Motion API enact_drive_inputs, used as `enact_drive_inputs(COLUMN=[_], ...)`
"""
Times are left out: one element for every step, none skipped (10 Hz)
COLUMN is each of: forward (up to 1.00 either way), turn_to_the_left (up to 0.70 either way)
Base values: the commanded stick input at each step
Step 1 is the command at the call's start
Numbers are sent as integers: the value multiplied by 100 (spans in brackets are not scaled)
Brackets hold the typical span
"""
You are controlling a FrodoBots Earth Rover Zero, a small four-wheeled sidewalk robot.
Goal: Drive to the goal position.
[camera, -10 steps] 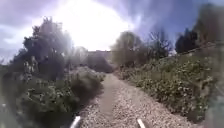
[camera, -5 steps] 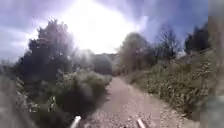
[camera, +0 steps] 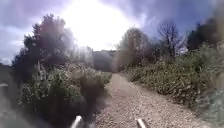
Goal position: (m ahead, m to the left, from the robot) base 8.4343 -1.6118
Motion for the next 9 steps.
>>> enact_drive_inputs(forward=[100,100,100,100,100,100,100,100,100], turn_to_the_left=[-40,-40,-40,-40,-40,-22,-40,-40,-4])
